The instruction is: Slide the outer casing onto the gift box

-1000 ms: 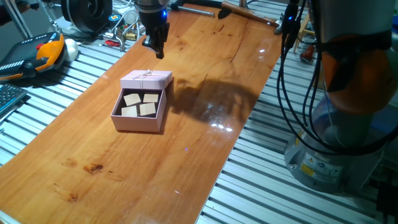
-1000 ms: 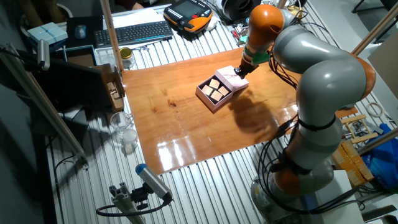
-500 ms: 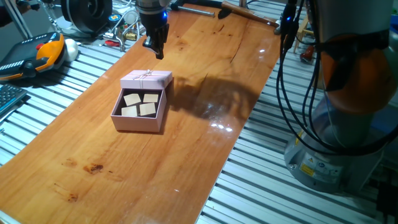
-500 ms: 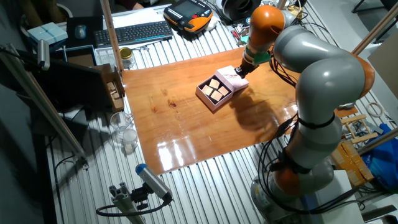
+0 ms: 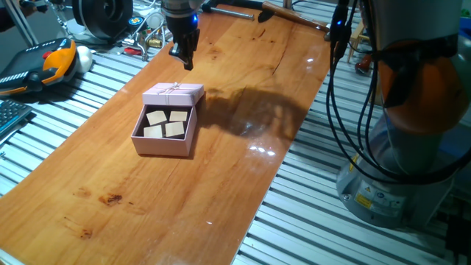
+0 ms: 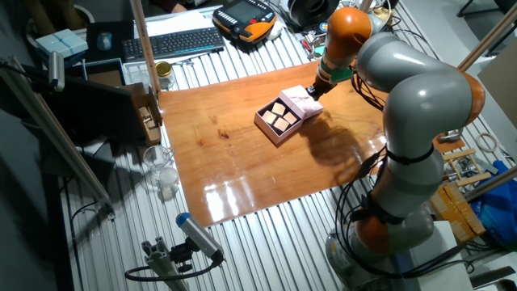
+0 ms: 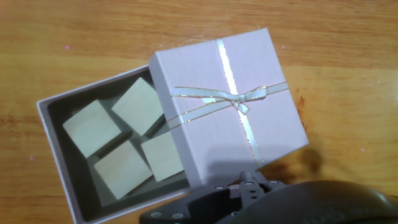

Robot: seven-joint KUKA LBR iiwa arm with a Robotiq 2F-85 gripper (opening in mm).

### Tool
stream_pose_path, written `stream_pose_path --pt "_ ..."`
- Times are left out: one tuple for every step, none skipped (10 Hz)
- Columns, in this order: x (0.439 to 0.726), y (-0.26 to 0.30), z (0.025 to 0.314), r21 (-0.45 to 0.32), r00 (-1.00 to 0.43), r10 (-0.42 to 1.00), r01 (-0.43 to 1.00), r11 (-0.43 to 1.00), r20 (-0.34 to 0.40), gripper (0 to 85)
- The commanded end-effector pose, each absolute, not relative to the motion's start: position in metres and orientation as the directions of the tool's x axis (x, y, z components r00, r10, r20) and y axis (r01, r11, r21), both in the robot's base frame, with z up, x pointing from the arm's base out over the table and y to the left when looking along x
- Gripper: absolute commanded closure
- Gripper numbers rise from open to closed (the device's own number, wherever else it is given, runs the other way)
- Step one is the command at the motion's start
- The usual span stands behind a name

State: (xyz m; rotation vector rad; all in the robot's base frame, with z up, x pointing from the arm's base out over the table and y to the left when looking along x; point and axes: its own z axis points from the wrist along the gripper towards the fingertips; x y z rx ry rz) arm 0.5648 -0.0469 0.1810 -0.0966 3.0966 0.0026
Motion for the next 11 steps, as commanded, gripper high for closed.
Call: stream_pose_path --pt "0.565 -0.047 0.18 -0.001 -0.997 -0.057 -0.057 0.998 -0.046 85.0" --pt "0.565 -0.047 0.179 -0.008 -0.998 -0.048 -0.048 0.999 -0.049 85.0" --pt "0.567 -0.049 0.18 -0.012 -0.998 -0.039 -0.039 0.999 -0.048 85.0" --pt "0.57 -0.052 0.182 -0.002 -0.999 -0.028 -0.028 1.0 -0.033 85.0" --pt "0.572 -0.052 0.184 -0.002 -1.0 -0.017 -0.017 1.0 -0.022 85.0" --pt "0.573 -0.052 0.182 0.001 -1.0 -0.01 -0.01 1.0 -0.025 85.0" --pt "0.574 -0.051 0.18 -0.006 -1.0 -0.007 -0.007 1.0 -0.028 85.0" --pt "0.574 -0.051 0.178 0.0 -1.0 -0.004 -0.004 1.0 -0.031 85.0" --pt "0.575 -0.05 0.176 0.009 -0.999 -0.003 -0.004 1.0 -0.043 85.0" --pt "0.576 -0.049 0.174 0.012 -0.998 -0.005 -0.005 1.0 -0.056 85.0" --pt "0.576 -0.05 0.171 0.007 -0.998 -0.009 -0.01 1.0 -0.063 85.0"
